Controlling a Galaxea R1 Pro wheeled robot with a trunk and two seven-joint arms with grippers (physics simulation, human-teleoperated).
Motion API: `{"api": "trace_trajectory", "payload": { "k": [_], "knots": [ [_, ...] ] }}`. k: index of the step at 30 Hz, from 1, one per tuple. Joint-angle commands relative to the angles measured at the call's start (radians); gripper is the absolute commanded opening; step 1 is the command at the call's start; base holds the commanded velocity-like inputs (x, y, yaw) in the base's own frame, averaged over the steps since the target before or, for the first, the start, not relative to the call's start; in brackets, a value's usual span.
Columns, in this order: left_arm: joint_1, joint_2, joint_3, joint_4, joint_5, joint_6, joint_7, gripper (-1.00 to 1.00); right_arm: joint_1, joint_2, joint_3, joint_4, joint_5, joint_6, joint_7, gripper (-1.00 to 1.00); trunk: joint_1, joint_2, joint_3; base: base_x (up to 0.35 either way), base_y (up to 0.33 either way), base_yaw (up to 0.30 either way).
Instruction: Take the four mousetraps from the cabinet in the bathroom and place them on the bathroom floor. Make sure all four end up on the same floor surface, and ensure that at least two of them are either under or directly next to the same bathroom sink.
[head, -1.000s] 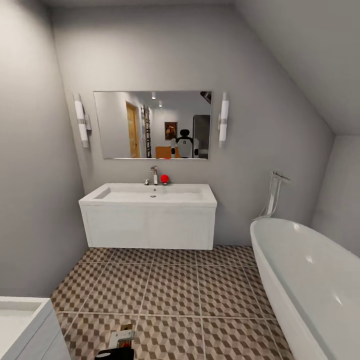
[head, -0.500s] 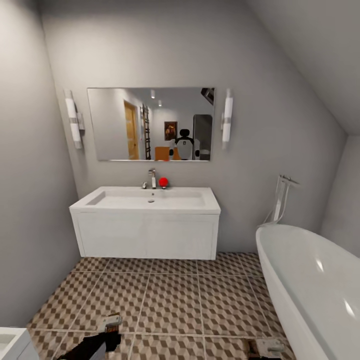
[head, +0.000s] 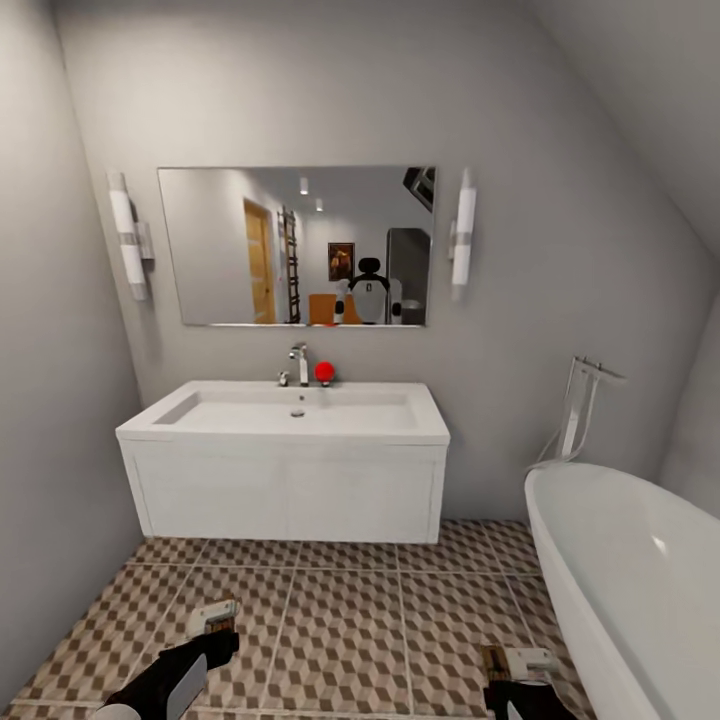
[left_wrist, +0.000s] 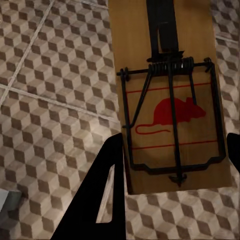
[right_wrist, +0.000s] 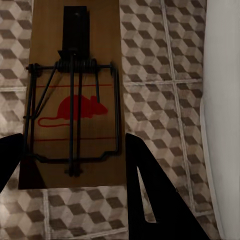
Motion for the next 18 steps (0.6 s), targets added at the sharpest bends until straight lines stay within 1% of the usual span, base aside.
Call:
{"api": "trace_trajectory", "payload": {
  "k": [1, 4, 10, 13, 18],
  "knots": [
    [0.0, 0.0, -0.003, -0.001, 0.007, -0.006, 0.007, -1.0, -0.001, 0.001, -0.004, -0.002, 0.001, 0.0, -0.001, -1.0, 0.001, -0.001, -0.001, 0.3, 0.0, 0.0],
    [0.0, 0.0, -0.003, 0.0, 0.008, -0.017, 0.008, -1.0, -0.001, 0.001, -0.004, -0.002, 0.001, -0.016, -0.001, -1.0, 0.001, -0.001, -0.001, 0.294, 0.0, 0.0],
    [0.0, 0.0, -0.005, 0.003, 0.004, -0.026, 0.012, -1.0, -0.001, 0.002, -0.002, 0.001, 0.001, -0.077, 0.0, -1.0, 0.001, -0.001, -0.001, 0.256, 0.0, 0.0],
    [0.0, -0.001, -0.006, 0.004, 0.003, -0.026, 0.012, -1.0, -0.001, 0.002, 0.0, 0.001, 0.001, -0.08, 0.001, -1.0, 0.001, -0.001, -0.001, 0.107, 0.0, 0.0],
    [0.0, -0.001, -0.009, 0.004, 0.001, -0.027, 0.012, -1.0, -0.001, 0.002, 0.001, 0.002, 0.002, -0.076, 0.004, -1.0, 0.001, -0.001, -0.001, 0.029, 0.0, 0.0]
  ]
}}
